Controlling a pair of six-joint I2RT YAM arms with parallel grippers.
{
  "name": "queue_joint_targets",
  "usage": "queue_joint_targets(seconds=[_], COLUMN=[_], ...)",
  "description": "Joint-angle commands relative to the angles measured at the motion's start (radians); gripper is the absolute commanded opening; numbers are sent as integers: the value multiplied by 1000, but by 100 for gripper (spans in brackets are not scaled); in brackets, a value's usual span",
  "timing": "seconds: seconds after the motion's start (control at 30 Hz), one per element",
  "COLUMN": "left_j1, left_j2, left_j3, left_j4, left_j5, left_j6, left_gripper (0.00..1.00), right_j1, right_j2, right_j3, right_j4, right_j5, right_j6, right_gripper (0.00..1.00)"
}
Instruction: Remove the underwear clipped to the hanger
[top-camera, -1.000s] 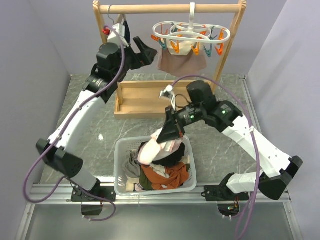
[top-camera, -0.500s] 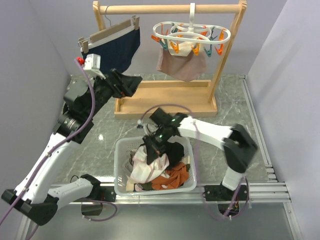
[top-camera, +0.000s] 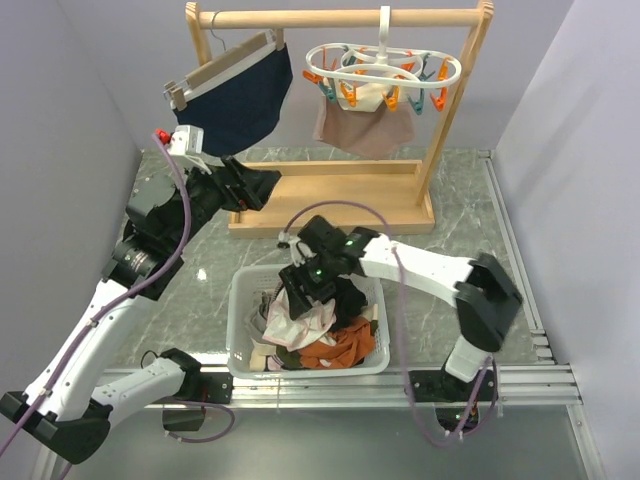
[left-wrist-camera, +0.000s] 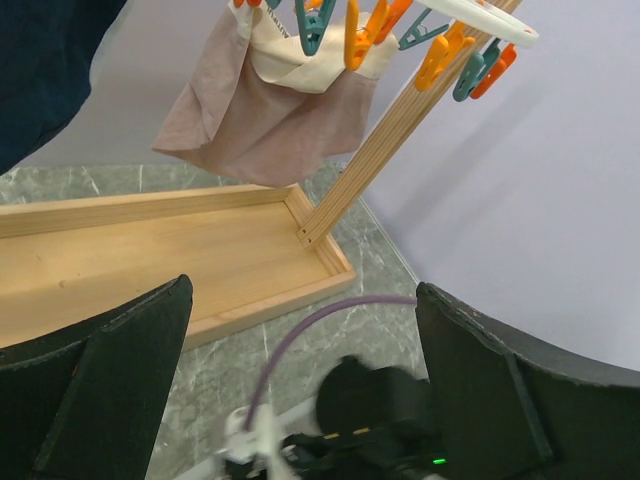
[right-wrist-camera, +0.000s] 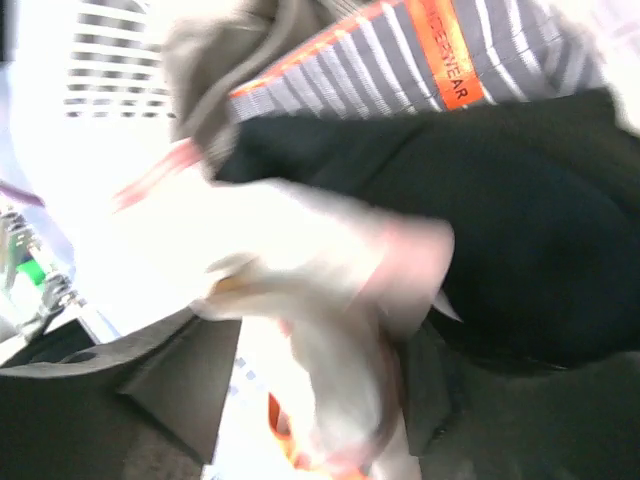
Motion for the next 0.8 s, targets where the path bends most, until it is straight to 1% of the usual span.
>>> queue_joint_targets(seconds=[0.0,0.03,0.07,0.1,0.17,0.23,0.27,0.3,0.37,0.4,0.43,0.5,0.53,0.57,0.67,0.7,0.77], left_j1=[-6,-6,-6,-6,-6,-6,-6,-6,-6,-6,-6,-4,-6,-6,-6,-6,-6], left_j2=[-17,-6,0,8,26,33,36,36,40,43,48,54,68,74,111,115,125], left_j3=[22,20,19,20,20,15,12,6,-4,-8,-18,-29,-38,-40,-34,-34,-34], left_j4=[46,52,56,60,62,69,78,82,88,89,94,98,98,95,76,74,77], left_j5=[29,38,49,60,68,74,69,69,69,71,74,77,86,89,88,89,89], left_j6=[59,66,68,71,74,79,79,79,79,79,79,82,83,86,97,99,92], left_gripper=[99,100,100,99,100,99,99,100,99,99,99,100,99,99,99,100,99], right_j1=[-10,-15,-15,-21,-33,-76,-96,-152,-206,-234,-277,-326,-351,-413,-518,-544,-591], right_j2=[-162,-178,-191,-213,-259,-300,-351,-380,-466,-487,-504,-535,-540,-547,-560,-560,-549], right_j3=[57,93,107,123,149,140,130,115,40,19,-15,-49,-79,-95,-193,-222,-336], right_j4=[-14,-36,-59,-100,-142,-137,-109,-82,-3,58,82,183,227,325,503,625,801], right_j5=[74,68,63,66,74,76,63,50,39,100,144,245,322,356,485,529,534], right_j6=[-27,-40,-43,-43,-43,-25,-14,0,43,49,49,42,52,67,126,138,176], right_gripper=[68,69,75,100,100,100,100,100,100,100,100,100,100,100,100,100,100])
